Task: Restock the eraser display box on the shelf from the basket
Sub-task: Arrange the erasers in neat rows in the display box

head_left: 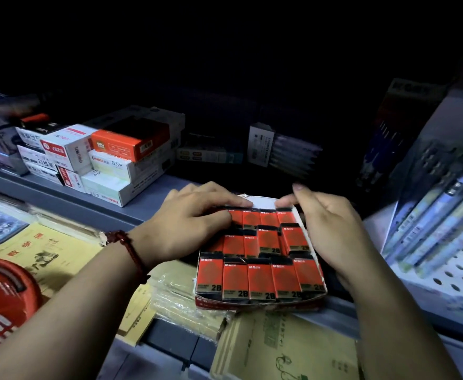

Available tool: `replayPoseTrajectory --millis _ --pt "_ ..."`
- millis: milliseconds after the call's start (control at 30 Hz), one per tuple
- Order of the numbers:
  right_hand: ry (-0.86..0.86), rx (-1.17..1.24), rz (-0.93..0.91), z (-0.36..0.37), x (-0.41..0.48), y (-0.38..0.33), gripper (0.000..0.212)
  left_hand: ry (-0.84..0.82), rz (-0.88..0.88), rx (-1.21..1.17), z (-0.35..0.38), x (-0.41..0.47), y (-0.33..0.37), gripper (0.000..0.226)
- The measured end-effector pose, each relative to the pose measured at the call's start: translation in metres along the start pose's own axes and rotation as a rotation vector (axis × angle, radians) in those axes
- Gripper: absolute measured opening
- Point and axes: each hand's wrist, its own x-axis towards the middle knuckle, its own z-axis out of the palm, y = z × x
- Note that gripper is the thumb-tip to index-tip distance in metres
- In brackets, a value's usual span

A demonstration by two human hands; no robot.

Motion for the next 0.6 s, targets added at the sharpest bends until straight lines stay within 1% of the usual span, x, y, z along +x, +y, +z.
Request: replayPoseTrajectory --millis 100,233,333,433,567,600 --pt "0.024 -0.053 -0.016 0.004 -0.002 0.003 0.044 -0.045 0.001 0.029 0.0 0.0 -0.001 0.057" --pt "0.055 -0.041 -0.025 0.008 -0.002 0.003 0.044 -0.036 0.02 0.058 0.002 0.001 0.0 0.055" --pt "0.09 -0.065 -0.061 0.01 -0.004 0.005 0.043 0.015 0.045 -0.073 0.003 0.001 -0.005 0.046" --pt "0.119 -0.071 -0.104 0.013 -0.006 0.007 0.041 0.023 0.055 -0.207 0.005 0.0 -0.008 0.051" --pt "0.086 -0.052 -0.084 0.011 -0.008 0.004 0.04 0.131 0.069 -0.318 0.006 -0.007 -0.006 0.055" --pt "0.071 -0.042 -0.08 0.009 -0.009 0.003 0.038 0.137 0.056 -0.347 0.004 -0.009 -0.006 0.059"
